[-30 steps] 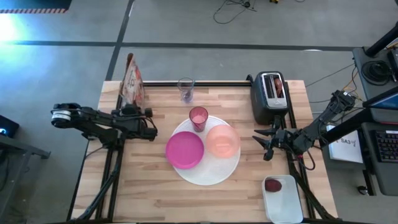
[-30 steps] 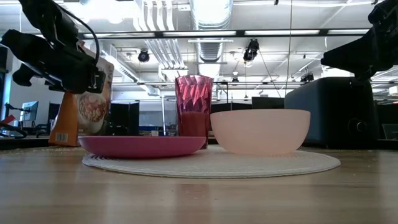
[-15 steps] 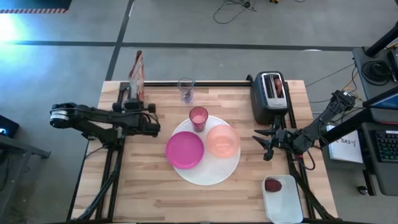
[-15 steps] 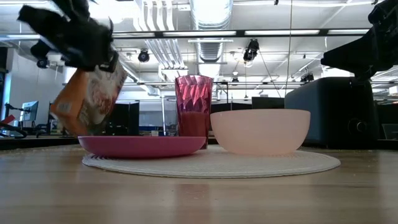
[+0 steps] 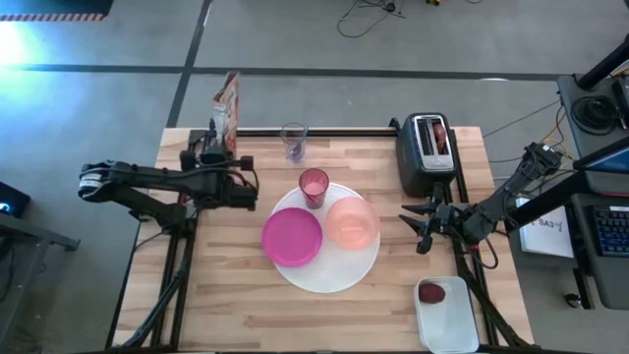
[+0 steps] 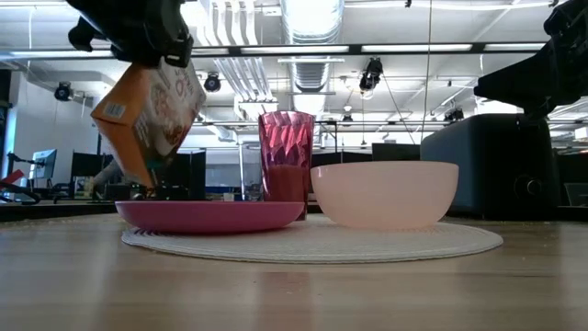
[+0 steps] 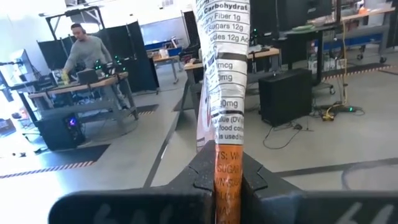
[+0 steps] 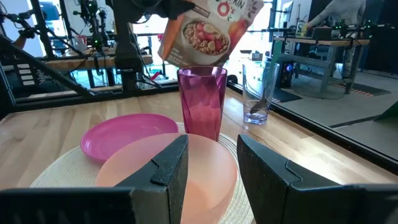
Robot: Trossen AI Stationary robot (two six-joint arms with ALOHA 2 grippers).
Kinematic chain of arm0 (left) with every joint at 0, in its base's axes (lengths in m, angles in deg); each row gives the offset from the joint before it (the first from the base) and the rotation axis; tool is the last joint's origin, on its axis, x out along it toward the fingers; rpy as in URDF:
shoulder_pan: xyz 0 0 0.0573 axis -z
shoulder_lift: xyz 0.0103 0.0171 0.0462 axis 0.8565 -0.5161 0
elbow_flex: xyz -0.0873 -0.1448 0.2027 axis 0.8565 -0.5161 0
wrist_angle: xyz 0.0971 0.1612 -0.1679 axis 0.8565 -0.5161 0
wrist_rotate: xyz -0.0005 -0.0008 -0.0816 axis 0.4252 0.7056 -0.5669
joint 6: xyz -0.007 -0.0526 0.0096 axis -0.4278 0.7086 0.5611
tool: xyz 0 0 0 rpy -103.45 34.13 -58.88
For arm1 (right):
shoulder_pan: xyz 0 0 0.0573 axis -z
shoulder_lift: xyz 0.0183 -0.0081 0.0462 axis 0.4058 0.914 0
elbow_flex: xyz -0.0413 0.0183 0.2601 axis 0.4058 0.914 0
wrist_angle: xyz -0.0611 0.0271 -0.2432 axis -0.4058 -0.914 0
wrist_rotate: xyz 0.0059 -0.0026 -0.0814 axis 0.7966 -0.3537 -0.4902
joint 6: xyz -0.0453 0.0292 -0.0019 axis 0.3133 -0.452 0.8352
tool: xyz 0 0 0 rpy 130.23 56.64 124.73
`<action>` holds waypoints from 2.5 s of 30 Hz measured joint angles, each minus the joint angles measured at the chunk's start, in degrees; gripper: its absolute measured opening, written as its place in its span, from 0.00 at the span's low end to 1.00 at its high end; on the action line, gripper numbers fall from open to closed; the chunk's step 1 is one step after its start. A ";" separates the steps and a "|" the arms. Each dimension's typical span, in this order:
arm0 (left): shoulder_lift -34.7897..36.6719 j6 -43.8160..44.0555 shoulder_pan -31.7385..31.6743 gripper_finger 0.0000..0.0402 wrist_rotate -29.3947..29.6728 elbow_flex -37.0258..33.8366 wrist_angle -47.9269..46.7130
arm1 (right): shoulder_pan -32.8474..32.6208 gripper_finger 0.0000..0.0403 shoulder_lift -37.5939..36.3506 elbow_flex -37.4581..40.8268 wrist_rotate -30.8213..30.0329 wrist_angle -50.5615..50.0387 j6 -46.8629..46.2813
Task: Arrange a breakfast setting
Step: Pour the cereal from the cereal box into the orange bowl on the placemat
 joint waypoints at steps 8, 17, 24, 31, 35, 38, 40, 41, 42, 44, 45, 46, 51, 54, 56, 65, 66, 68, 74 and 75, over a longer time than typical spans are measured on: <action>0.06 -0.56 0.01 0.00 0.62 5.18 -4.36 | 0.01 0.32 0.00 -0.01 -0.02 0.01 -0.05; 0.07 -15.59 2.09 0.00 1.09 14.69 -4.43 | 0.00 0.32 0.00 0.00 -0.01 0.00 -0.06; 0.07 -29.59 6.53 0.00 1.25 25.14 -4.33 | -0.01 0.32 0.00 0.00 -0.01 0.00 0.00; 0.07 -38.08 15.52 0.00 -6.32 32.15 -4.15 | -0.01 0.32 0.00 -0.01 -0.02 0.00 -0.06; 0.04 -38.88 21.95 0.00 -9.83 35.38 -2.99 | -0.01 0.32 0.00 0.01 -0.01 0.00 -0.04; 0.04 -38.89 26.26 0.00 -12.40 37.23 -1.10 | -0.01 0.32 0.00 -0.01 -0.02 0.00 0.00; 0.04 -38.97 28.94 0.00 -14.00 37.59 0.75 | 0.00 0.32 0.00 0.00 0.00 0.00 -0.05; 0.04 -39.03 30.07 0.00 -14.83 37.61 1.98 | 0.01 0.32 0.00 0.01 0.00 0.00 -0.06; 0.04 -39.08 31.23 0.00 -15.45 37.61 3.32 | 0.01 0.32 0.00 0.01 0.00 0.00 -0.04; 0.04 -39.79 33.23 0.00 -17.02 37.42 6.59 | 0.00 0.32 0.00 -0.01 0.00 0.00 -0.02; 0.04 -40.61 34.02 0.00 -18.08 37.31 8.42 | 0.00 0.32 0.00 0.01 0.00 0.00 -0.05; -0.10 -41.58 34.71 0.00 -19.19 37.14 10.62 | -0.01 0.32 0.00 0.01 -0.01 0.00 -0.06; -1.66 -49.25 36.52 0.00 -26.14 37.02 21.96 | -0.01 0.32 0.00 -0.01 0.00 0.00 -0.06; -3.18 -52.59 36.52 0.00 -32.45 37.00 26.79 | 0.00 0.32 0.00 0.00 -0.01 0.00 -0.03; -4.27 -52.76 36.48 0.00 -35.92 37.00 27.70 | 0.01 0.32 0.00 0.00 0.00 0.00 -0.05; -8.36 -48.05 36.01 0.00 -43.20 42.40 24.63 | -0.01 0.32 0.00 -0.01 0.00 0.00 -0.06; -9.05 -46.63 35.76 0.00 -44.15 43.56 22.85 | 0.01 0.32 0.00 -0.01 -0.02 0.00 -0.03; -10.64 -43.53 34.87 0.00 -46.69 46.20 18.52 | 0.01 0.32 0.00 0.01 -0.01 0.00 -0.01; -16.82 -38.15 30.48 0.00 -53.08 55.71 4.91 | 0.00 0.32 0.00 0.01 0.00 0.00 -0.06; -17.94 -38.14 29.64 0.00 -54.42 57.50 3.36 | -0.01 0.32 0.00 0.01 -0.02 0.00 -0.06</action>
